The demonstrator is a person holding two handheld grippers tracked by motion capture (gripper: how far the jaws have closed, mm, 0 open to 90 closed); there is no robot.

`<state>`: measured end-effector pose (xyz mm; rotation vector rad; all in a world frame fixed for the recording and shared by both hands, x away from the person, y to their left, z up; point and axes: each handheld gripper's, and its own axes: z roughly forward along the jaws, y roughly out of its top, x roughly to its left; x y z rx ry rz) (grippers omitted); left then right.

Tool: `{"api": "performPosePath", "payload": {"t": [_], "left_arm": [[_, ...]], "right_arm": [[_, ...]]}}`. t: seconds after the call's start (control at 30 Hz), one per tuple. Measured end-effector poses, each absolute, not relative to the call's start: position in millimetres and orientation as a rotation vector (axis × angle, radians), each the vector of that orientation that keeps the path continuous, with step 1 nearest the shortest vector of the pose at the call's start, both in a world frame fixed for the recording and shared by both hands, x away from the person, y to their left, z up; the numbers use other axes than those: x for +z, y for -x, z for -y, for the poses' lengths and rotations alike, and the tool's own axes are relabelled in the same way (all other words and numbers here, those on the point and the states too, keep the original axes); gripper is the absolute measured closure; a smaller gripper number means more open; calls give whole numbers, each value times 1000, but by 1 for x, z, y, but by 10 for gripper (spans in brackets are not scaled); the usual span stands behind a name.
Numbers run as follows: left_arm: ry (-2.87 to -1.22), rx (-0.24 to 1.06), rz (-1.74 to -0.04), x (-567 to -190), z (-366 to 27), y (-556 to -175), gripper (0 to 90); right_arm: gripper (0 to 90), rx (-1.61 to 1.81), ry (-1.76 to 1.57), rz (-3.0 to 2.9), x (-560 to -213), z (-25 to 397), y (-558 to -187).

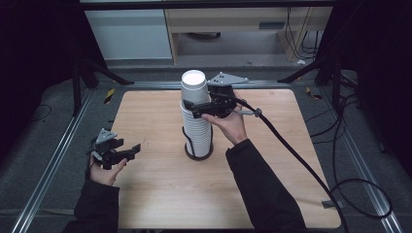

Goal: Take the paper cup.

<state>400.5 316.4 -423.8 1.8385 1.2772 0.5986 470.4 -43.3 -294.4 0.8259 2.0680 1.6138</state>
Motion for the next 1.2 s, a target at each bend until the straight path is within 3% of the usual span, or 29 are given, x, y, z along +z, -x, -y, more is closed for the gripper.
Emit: {"api": "performPosePath", "payload": {"t": [0.73, 1.2], "left_arm": [[-1844, 589, -1274, -424, -315, -401, 235], [-1847, 582, -1268, -423, -315, -401, 231]], "right_arm": [[111, 1624, -781, -2067, -303, 35, -474], [120, 1666, -714, -2030, -263, 43, -469]]}}
